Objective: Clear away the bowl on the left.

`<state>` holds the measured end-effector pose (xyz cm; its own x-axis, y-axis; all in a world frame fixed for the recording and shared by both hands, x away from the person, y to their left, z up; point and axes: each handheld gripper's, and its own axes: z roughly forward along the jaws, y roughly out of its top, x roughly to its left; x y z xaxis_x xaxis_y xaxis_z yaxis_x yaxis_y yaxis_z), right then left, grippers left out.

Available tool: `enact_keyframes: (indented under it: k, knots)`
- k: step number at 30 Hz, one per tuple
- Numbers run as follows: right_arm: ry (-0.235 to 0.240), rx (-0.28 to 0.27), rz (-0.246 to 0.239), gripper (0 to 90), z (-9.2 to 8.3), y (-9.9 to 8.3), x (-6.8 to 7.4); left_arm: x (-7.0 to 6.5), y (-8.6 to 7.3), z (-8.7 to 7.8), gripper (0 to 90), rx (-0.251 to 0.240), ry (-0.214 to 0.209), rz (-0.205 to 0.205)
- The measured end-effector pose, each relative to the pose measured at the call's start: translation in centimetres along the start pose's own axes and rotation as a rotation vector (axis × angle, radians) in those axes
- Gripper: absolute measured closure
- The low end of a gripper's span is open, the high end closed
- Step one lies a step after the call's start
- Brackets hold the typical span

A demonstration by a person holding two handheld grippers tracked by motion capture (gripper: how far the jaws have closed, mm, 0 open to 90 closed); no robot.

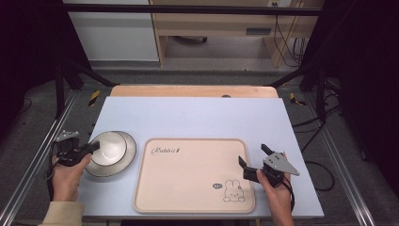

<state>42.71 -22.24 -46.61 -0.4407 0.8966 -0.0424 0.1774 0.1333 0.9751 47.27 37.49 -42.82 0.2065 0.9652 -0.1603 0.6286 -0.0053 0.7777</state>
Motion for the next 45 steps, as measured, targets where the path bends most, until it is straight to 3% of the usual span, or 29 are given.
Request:
enact_keyframes:
  k: [5, 11, 15, 20, 29, 34, 45]
  knots:
    - [0.002, -0.001, -0.003, 5.0, -0.1, 0.0, 0.0, -0.4, 0.2, -0.3, 82.2, -0.017, -0.037, -0.014]
    - [-0.003, -0.010, 0.003, 5.1, -0.3, 0.1, -0.3, -0.9, 0.3, -0.6, 82.1, -0.018, -0.054, -0.004]
    - [0.001, -0.008, 0.003, 5.1, -0.2, 0.0, -0.3, -1.4, 0.5, -0.5, 82.1, -0.050, -0.102, -0.013]
    - [0.002, -0.011, -0.001, 5.0, -0.2, 0.0, -0.4, -1.7, 0.5, -0.7, 82.1, -0.034, -0.077, 0.003]
    - [0.006, -0.006, 0.002, 5.1, -0.2, 0.1, -0.2, -1.9, 0.6, -1.0, 82.1, -0.043, -0.085, 0.003]
    - [0.003, -0.008, -0.002, 5.1, -0.3, 0.1, -0.3, -2.3, 0.9, -1.4, 82.0, -0.063, -0.152, -0.035]
    - [0.009, -0.012, -0.004, 6.2, -0.3, 0.1, -0.3, -4.1, 1.3, -1.5, 81.9, -0.061, -0.159, 0.022]
